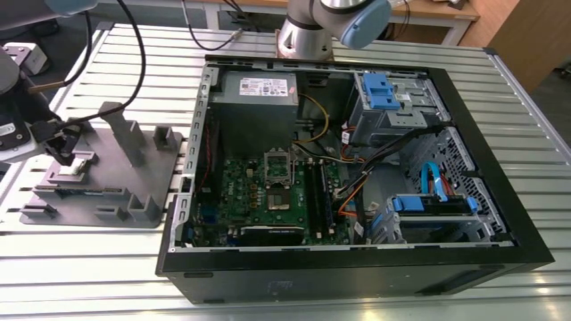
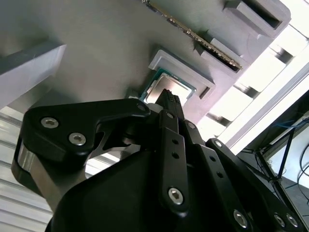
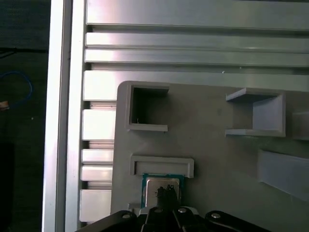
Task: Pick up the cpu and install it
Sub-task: 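Pick up the cpu and move it towards the insertion slot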
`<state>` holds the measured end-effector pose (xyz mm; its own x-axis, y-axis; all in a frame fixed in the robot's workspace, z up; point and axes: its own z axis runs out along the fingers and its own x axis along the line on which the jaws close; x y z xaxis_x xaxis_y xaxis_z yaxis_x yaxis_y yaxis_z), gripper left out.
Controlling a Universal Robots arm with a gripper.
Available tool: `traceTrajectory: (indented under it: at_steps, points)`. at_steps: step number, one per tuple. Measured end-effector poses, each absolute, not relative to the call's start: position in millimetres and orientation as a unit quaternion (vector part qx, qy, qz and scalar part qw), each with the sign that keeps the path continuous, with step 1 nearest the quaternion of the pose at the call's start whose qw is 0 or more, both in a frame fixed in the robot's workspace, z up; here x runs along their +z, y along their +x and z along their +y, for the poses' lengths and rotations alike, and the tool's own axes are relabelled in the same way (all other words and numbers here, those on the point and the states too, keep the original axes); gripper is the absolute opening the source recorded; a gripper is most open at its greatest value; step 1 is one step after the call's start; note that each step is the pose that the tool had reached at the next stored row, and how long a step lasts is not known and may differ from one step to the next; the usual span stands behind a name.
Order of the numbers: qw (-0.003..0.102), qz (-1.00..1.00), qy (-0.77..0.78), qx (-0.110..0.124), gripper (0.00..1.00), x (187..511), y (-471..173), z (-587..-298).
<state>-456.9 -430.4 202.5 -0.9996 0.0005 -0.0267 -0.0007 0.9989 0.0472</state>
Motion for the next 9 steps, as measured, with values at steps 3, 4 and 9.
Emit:
traceTrajectory:
  at_steps: [3, 4, 9]
  points:
    - [0.013, 1.000, -0.001, 0.022, 0.11, 201.4, -457.0, -430.4]
    - [0.013, 1.000, -0.001, 0.022, 0.11, 201.4, -457.0, -430.4]
    - [0.013, 1.000, -0.001, 0.022, 0.11, 201.2, -457.0, -430.4]
